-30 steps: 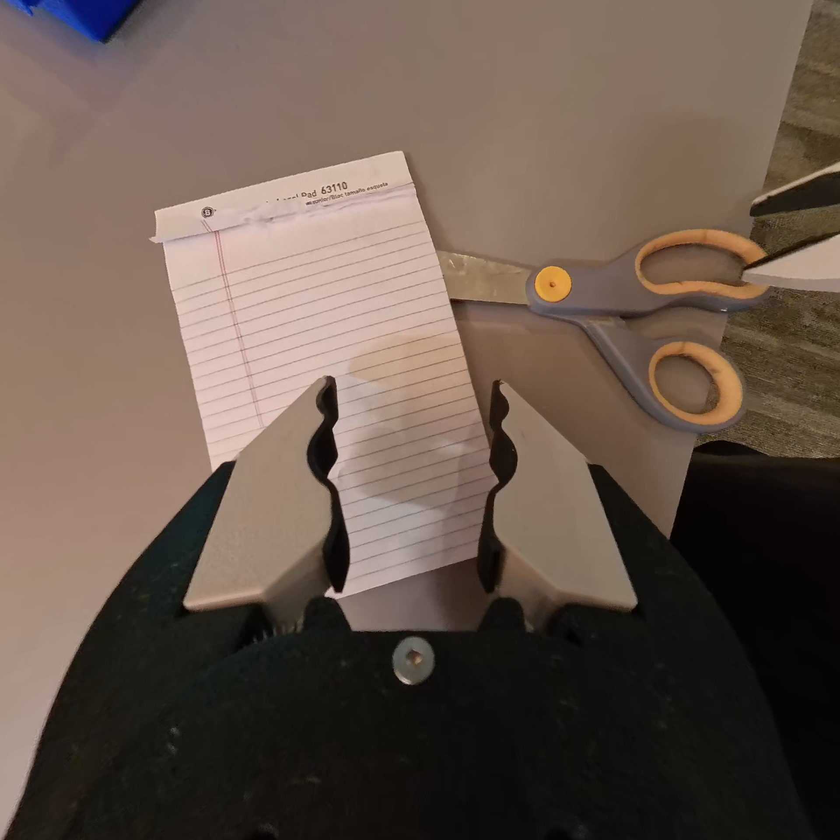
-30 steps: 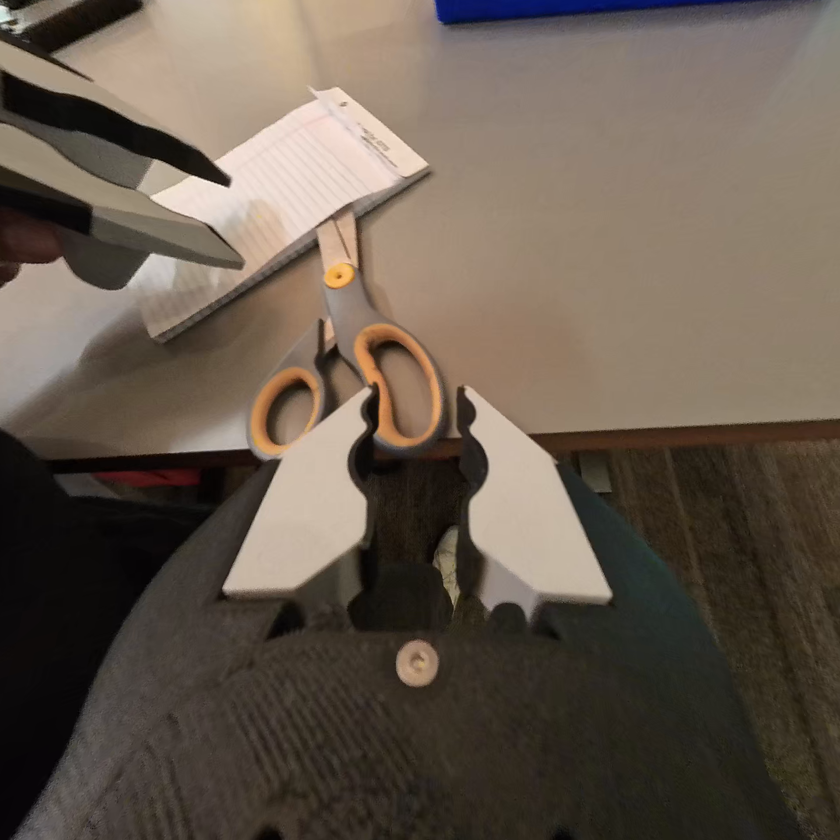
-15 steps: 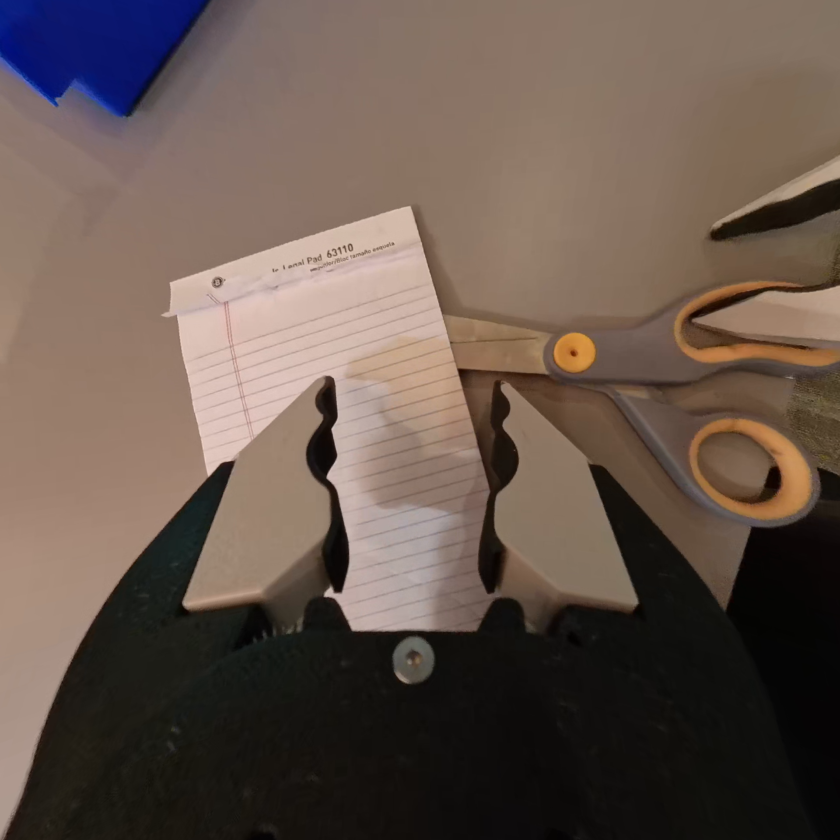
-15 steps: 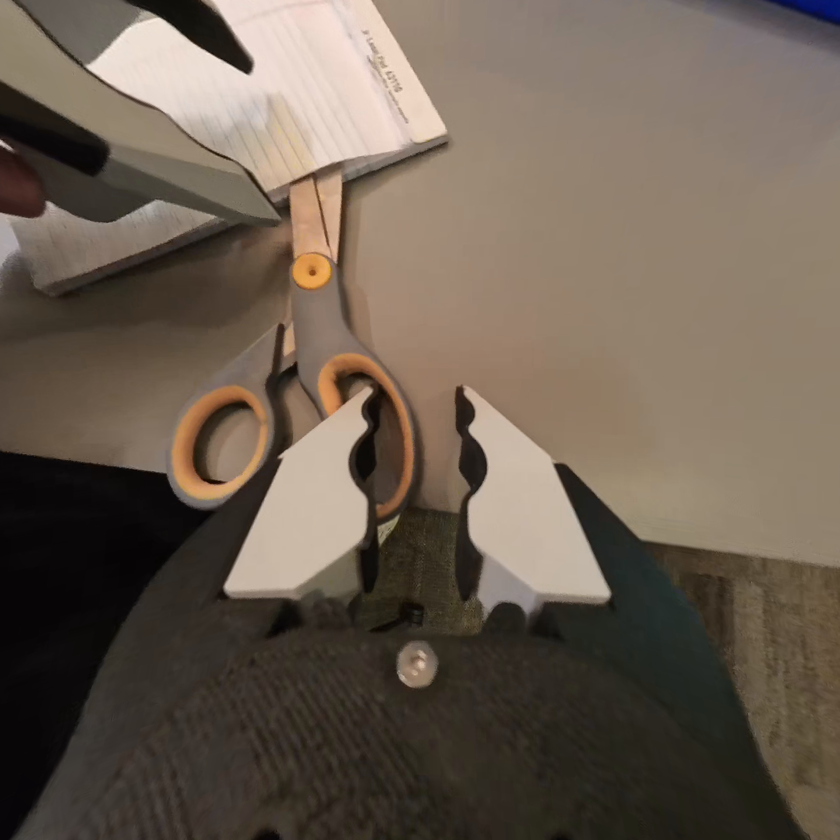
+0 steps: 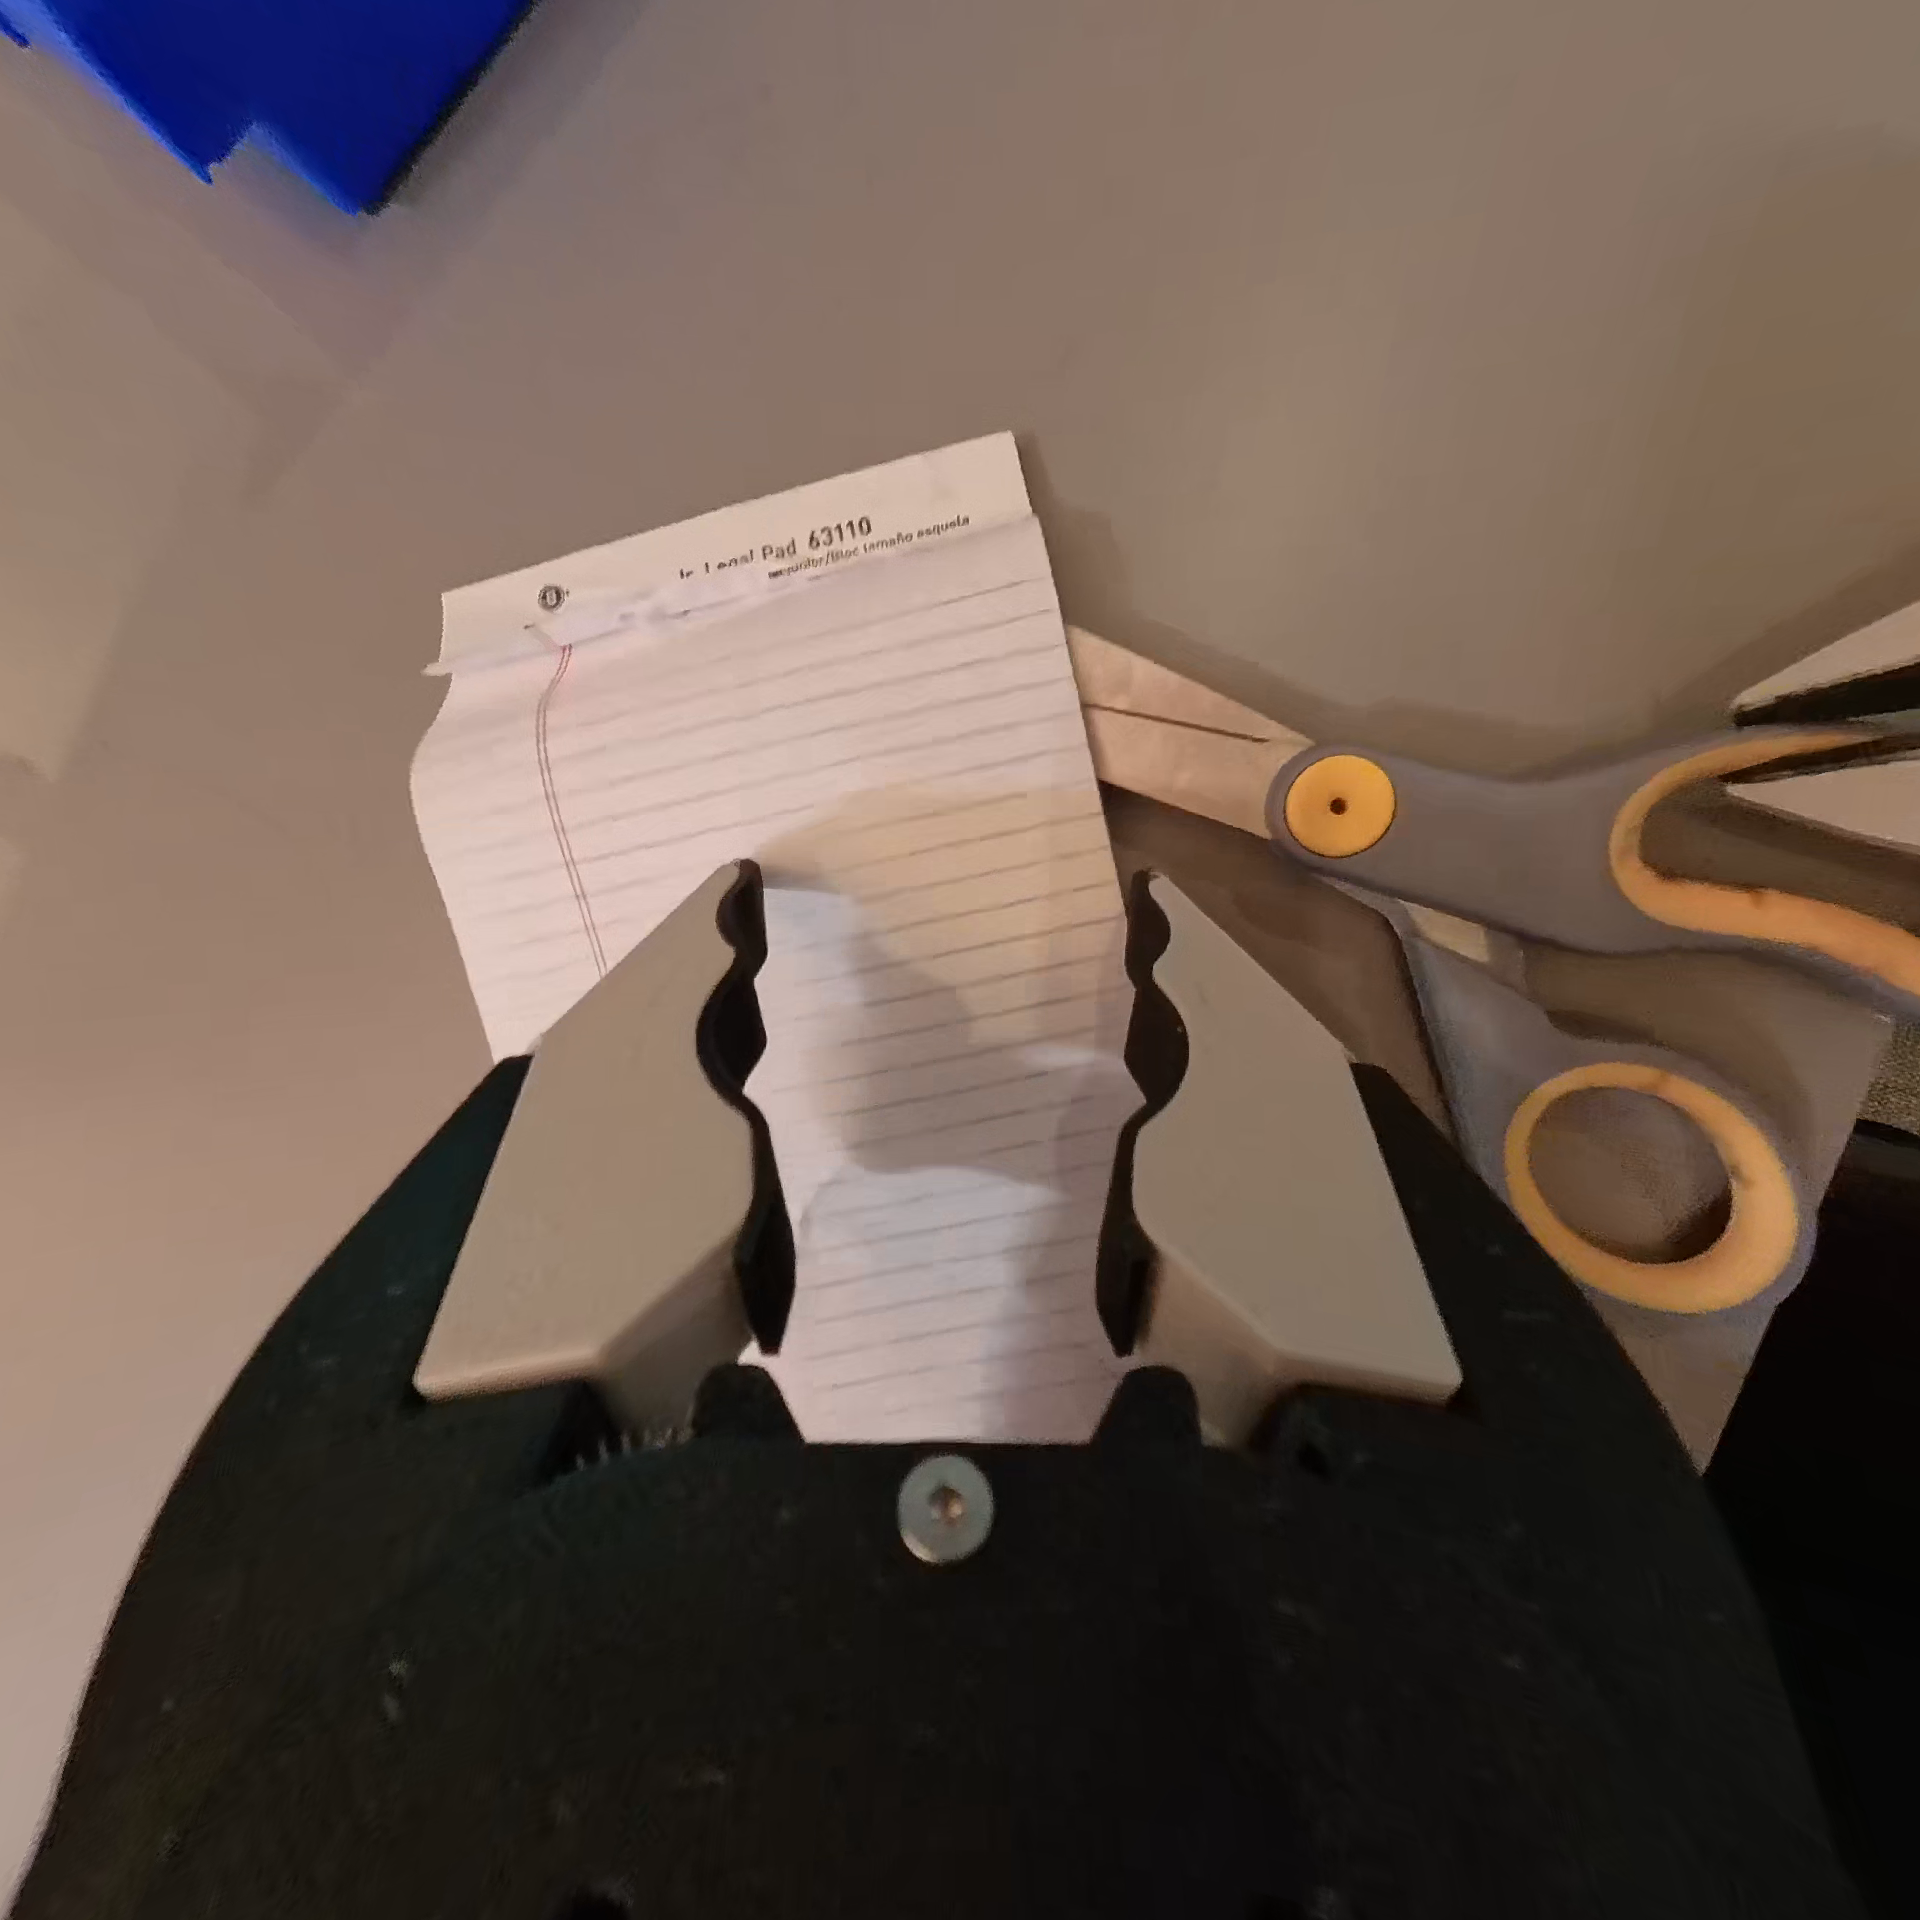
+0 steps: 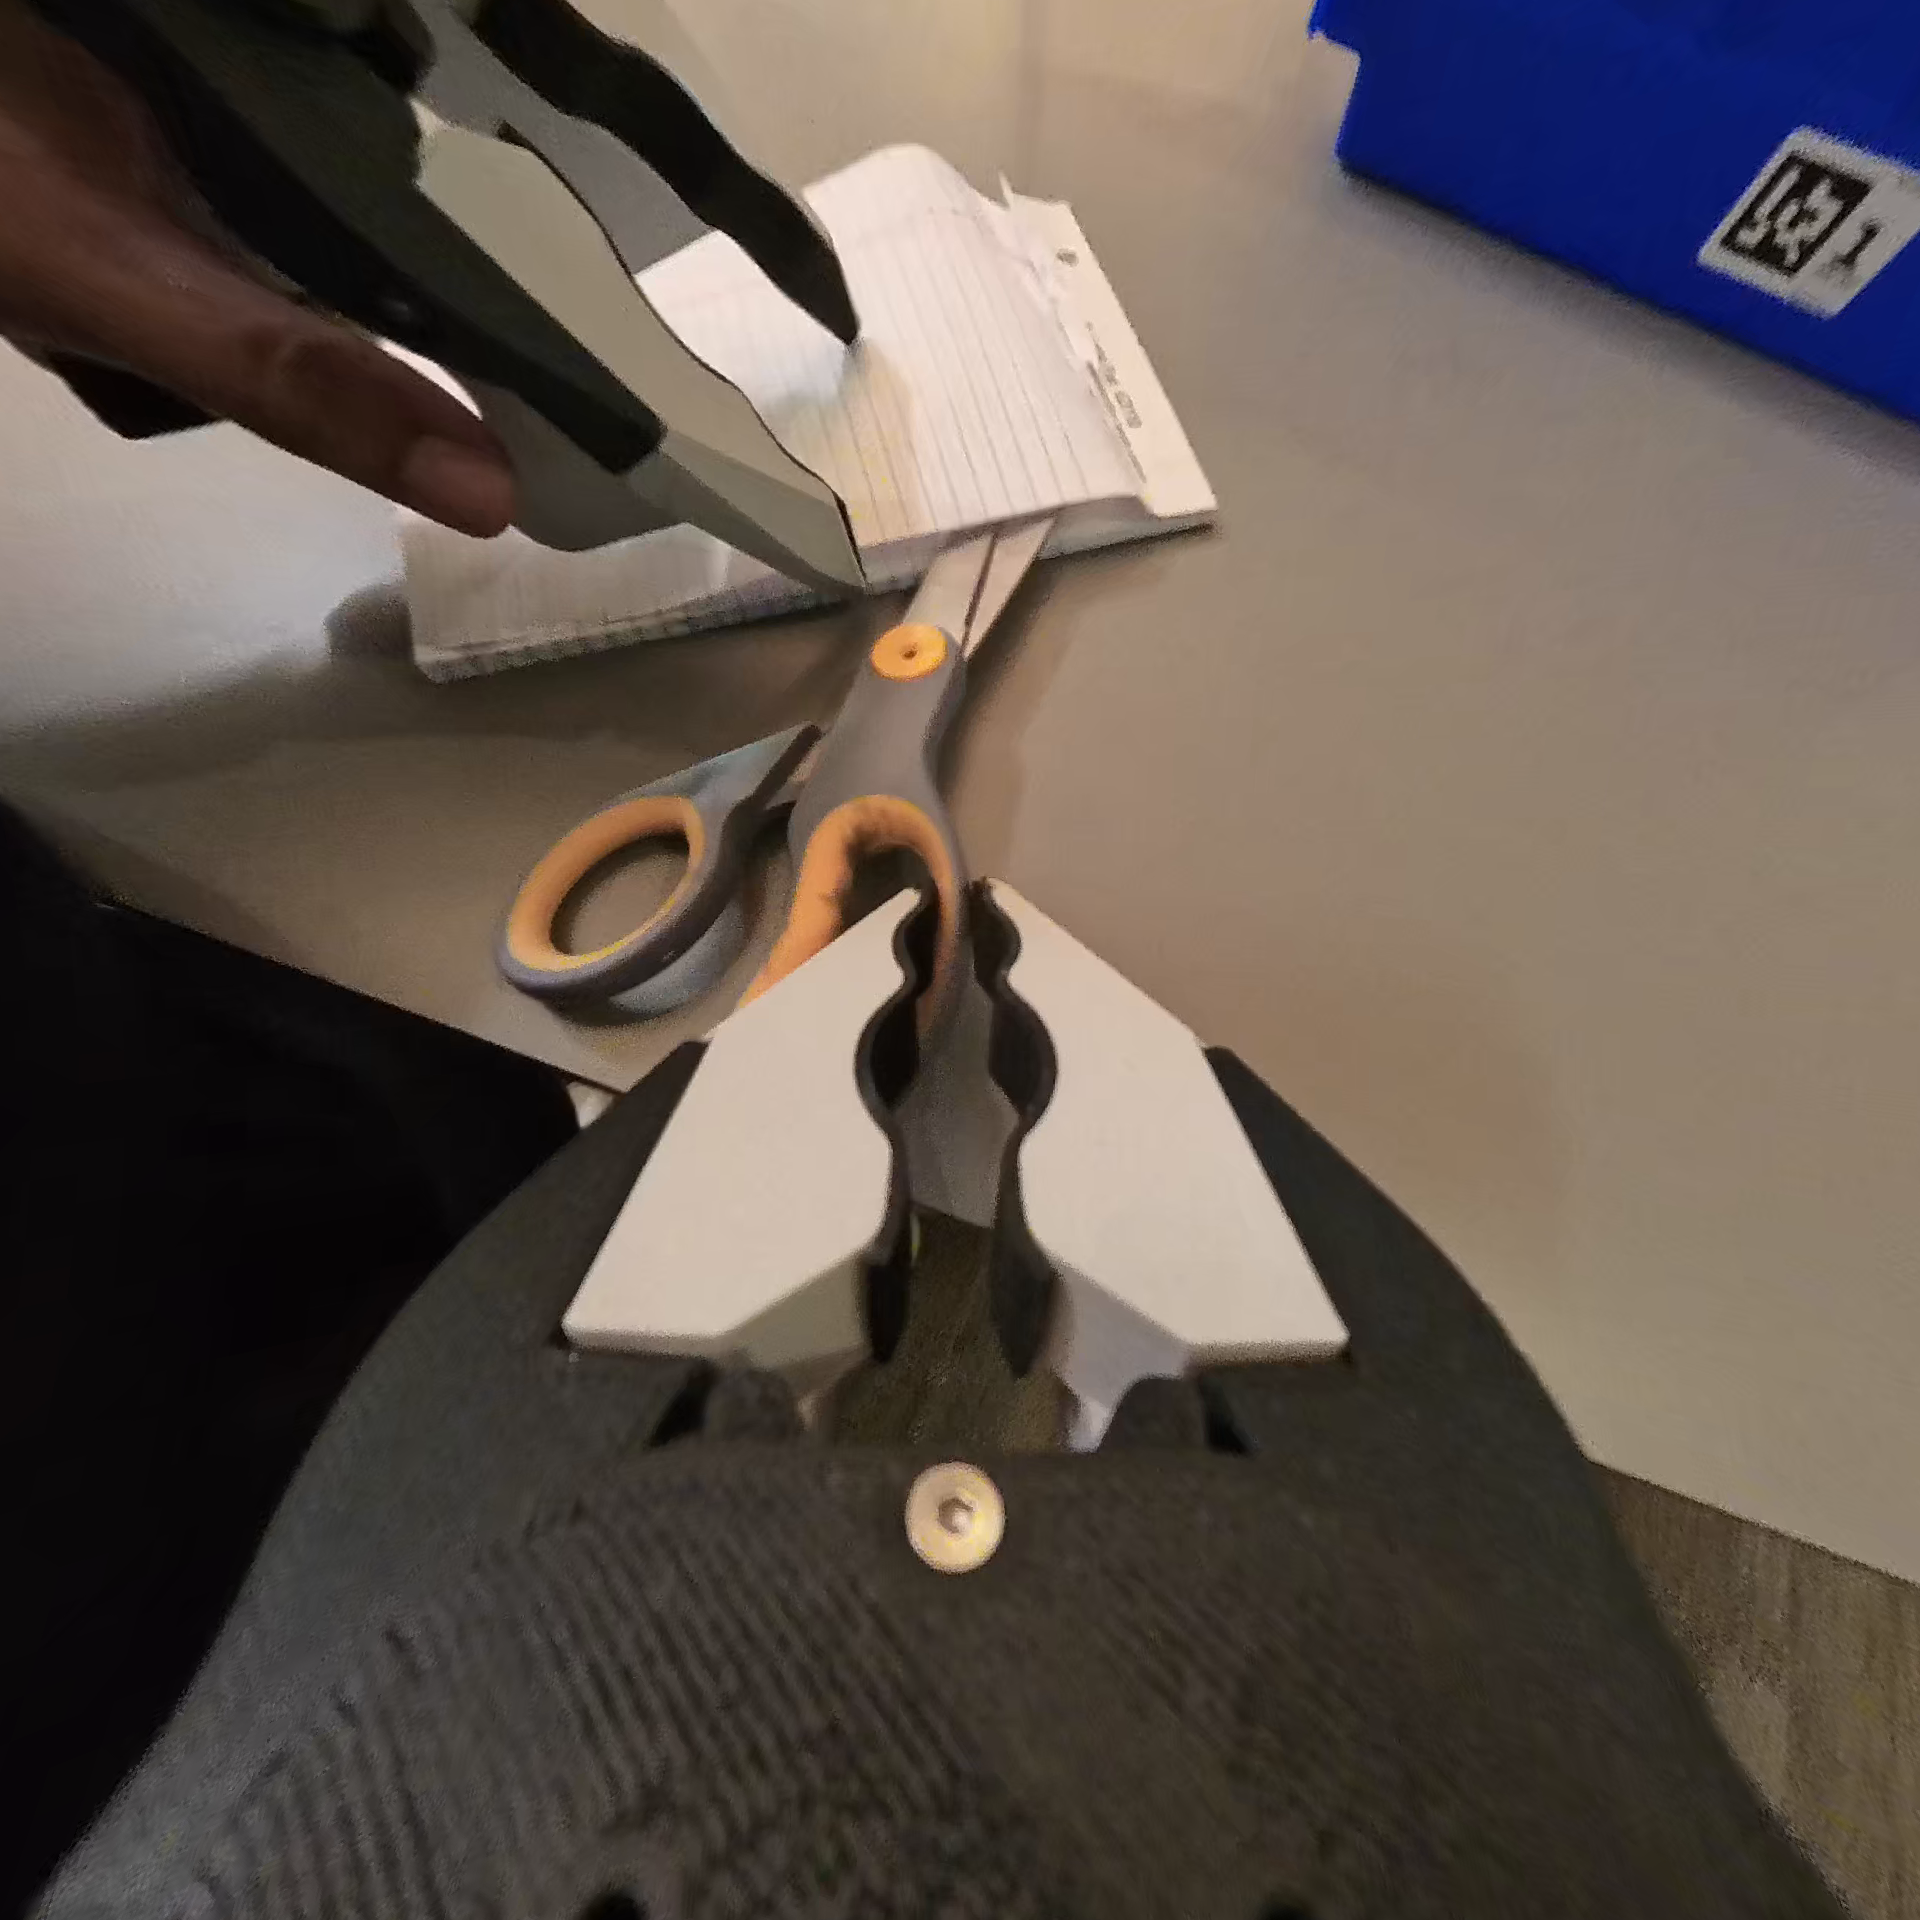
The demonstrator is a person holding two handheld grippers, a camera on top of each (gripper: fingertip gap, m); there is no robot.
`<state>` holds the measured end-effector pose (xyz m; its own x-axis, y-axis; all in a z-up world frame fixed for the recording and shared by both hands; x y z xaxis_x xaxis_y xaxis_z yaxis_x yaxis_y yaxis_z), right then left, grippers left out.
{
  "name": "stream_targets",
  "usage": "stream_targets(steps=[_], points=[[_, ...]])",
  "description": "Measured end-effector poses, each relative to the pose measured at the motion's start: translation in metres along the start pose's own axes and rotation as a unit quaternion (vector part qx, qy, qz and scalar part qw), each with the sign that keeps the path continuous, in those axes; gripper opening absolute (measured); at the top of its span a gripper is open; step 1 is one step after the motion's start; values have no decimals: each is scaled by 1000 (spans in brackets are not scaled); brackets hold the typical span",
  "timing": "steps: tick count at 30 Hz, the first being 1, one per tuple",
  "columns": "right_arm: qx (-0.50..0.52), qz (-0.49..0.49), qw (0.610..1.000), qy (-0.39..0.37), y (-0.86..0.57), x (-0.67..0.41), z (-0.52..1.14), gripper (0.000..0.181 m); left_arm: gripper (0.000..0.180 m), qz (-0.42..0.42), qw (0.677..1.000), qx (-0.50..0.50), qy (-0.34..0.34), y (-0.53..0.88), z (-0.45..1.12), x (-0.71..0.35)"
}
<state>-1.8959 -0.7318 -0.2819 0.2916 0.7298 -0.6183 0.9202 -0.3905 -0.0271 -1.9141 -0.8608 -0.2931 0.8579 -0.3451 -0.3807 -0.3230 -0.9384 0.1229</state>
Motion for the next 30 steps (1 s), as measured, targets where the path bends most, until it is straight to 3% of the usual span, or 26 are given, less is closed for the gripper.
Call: stream_targets(steps=[18,26,30], points=[[-67,-18,996,-57,6,-11,-24,6,76,-20,999,-14,30,9,-13,9],[-72,-22,995,-63,4,-15,-27,6,84,-11,1000,6,5,6,-40,3],[-74,-20,995,-65,2,-17,-28,6,83,-55,998,12,-25,25,-53,4]])
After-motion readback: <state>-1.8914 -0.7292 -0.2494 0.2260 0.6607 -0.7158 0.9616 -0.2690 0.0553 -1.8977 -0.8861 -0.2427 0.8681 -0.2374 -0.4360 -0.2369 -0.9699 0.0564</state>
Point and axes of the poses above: each gripper's, where its closed fingertips meet, z out along the fingers, x out of its underside, y = z × x across the jaws, the point moved 2 cm from there along -z, back along the fingers, and after that the axes turned 14 degrees about y, right-handed, at the moved point
